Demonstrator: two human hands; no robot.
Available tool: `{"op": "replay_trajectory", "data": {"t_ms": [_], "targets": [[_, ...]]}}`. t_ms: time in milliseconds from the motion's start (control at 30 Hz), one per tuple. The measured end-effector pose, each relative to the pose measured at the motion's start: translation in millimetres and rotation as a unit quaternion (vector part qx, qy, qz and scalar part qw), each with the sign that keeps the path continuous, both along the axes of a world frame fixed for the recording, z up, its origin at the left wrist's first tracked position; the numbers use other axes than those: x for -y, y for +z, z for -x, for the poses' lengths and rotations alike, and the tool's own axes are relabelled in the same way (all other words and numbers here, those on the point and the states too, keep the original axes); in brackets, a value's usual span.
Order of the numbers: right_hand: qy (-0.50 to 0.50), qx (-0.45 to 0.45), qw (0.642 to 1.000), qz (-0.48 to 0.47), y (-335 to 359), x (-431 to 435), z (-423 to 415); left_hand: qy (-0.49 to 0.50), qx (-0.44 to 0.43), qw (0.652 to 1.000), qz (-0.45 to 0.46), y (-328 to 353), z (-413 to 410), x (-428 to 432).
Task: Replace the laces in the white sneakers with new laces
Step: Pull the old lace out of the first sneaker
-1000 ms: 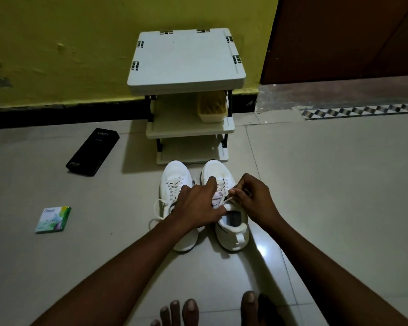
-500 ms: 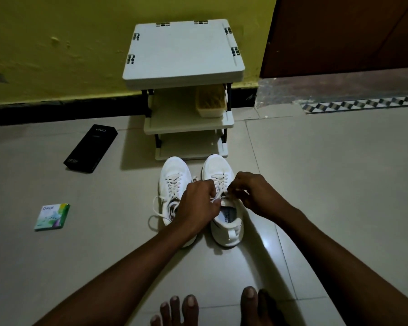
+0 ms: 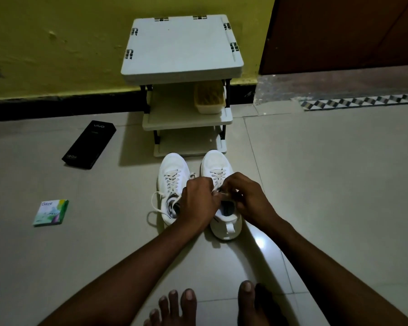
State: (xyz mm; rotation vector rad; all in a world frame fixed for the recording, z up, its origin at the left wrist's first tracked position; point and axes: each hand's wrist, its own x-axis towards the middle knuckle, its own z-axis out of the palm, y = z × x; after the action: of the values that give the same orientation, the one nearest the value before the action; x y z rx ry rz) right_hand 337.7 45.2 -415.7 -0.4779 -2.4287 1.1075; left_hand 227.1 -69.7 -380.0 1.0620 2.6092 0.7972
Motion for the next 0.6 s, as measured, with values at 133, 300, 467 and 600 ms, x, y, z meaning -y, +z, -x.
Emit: {"op": "replay_trajectory", "data": {"t_ms": [133,300,467,600], "targets": [[-0.085,-0.038,0.99,0.103,-2,9,0,0.049,0.072,0.996,0.017,0,4,-3],[-0.15,-0.055,0.976,0.15,-11,16,2,0.076,0.111,0.991,0.018,1,7,-7],[-0.085,-0.061,0.991,0.078,-7,19,2,0.098,0.139,0.985,0.031,3,14,-13],[-0.131,-0.086,0.975,0.156,-7,20,4,0.09,0.175,0.979,0.053,4,18,-17]]}}
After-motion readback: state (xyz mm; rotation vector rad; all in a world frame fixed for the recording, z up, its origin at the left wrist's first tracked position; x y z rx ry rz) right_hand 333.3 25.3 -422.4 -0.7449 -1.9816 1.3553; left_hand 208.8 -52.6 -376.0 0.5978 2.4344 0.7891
